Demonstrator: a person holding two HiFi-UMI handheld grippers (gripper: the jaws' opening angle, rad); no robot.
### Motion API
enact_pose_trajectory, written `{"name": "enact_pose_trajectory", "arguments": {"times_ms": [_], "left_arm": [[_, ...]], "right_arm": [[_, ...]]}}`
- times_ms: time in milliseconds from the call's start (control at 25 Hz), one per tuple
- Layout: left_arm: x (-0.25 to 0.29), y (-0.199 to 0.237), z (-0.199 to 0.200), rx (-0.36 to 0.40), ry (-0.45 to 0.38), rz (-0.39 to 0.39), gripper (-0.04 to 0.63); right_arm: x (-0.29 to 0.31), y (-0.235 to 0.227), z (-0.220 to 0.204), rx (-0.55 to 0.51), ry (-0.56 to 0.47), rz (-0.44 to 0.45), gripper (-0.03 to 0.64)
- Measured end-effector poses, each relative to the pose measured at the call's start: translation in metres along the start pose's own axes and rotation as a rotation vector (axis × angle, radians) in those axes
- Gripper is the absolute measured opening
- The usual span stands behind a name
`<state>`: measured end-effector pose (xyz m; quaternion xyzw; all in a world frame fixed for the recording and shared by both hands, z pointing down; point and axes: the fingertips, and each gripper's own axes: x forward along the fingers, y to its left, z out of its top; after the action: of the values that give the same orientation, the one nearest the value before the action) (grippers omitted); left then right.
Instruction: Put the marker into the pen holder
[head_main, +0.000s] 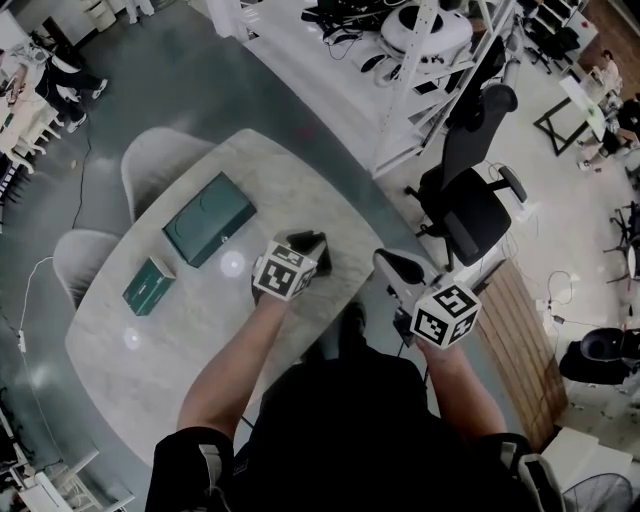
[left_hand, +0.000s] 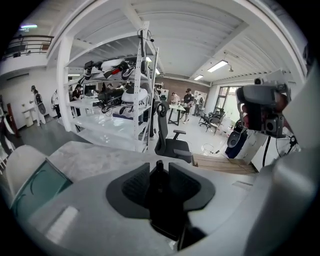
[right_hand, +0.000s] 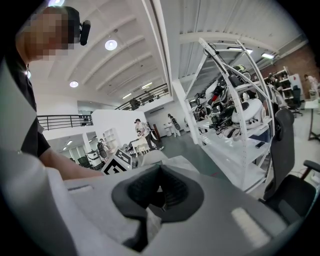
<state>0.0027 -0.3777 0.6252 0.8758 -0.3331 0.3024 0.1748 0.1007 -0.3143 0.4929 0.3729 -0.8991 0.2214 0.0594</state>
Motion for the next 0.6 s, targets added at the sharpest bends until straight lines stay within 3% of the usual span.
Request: {"name": "enact_pose_trajectory", "arguments": {"times_ms": [160,440,600], "left_arm": [[-0.032,0.008,0.015,-0.011,-0.090,0.033,0.110],[-0.105,0.017,0.038,0.003,-0.303,0.049,0.011],[-0.134,0.022,0.032,0.011,-0.326,0.080,0.009]], "right_arm": [[-0.004,0.010,0.004,-0.016,-0.007,-0.009,0.003],[-0.018,0.036,0.015,-0.055,-0.025,-0.052,0.003],[-0.023,0.049,0.021,-0.051,-0.043,-0.062,0.003]]}}
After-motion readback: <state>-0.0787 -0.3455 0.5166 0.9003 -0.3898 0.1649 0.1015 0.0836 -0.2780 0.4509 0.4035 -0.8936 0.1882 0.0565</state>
